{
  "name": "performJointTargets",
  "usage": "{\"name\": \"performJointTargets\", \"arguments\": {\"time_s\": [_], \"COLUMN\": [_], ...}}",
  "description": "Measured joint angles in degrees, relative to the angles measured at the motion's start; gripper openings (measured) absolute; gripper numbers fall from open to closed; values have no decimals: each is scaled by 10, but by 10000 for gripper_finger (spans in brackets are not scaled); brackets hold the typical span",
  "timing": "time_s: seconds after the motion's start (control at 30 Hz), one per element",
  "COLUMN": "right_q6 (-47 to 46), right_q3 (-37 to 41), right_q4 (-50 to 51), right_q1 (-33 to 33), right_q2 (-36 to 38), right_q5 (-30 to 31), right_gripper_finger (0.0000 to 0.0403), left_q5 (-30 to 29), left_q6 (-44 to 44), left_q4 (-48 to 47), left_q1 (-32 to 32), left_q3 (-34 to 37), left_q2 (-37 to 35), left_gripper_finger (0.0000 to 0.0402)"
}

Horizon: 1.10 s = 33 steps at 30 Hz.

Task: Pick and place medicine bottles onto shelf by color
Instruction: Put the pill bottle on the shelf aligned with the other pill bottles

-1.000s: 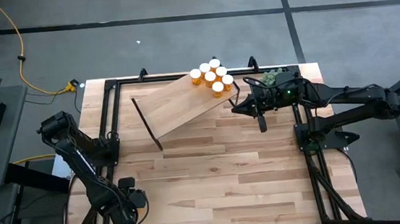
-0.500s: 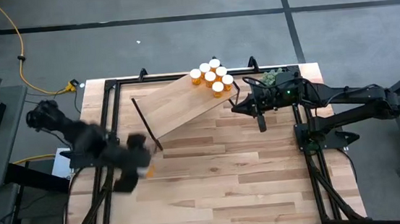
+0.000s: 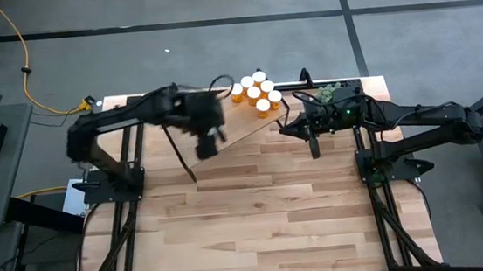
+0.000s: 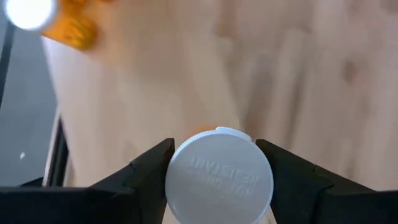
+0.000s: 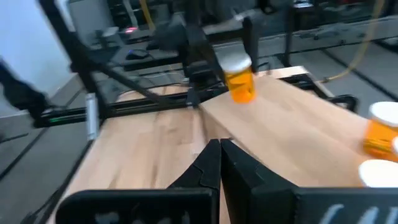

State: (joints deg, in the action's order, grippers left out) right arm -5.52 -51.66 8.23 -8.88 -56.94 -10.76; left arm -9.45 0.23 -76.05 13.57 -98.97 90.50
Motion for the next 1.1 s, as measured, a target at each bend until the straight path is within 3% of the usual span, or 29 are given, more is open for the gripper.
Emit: {"name": "performJointTargets", "arguments": {"time_s": [0.17, 0.5, 1.1], "right_q6": [0, -20, -22], "right_q3": [0, 0, 0], "right_q4": [0, -1, 0], "right_q1": [0, 0, 0], "right_q2": [0, 0, 0], "right_q5": [62, 63, 63], "right_gripper_finger": [0, 0, 0], "left_q5": [0, -3, -40], "left_q6": [0, 28, 30], "left_q4": [71, 101, 164], "left_q1": [57, 90, 98], "left_q3": [-38, -138, -151], "left_q2": [79, 193, 245], "left_gripper_finger": [212, 202, 207]}}
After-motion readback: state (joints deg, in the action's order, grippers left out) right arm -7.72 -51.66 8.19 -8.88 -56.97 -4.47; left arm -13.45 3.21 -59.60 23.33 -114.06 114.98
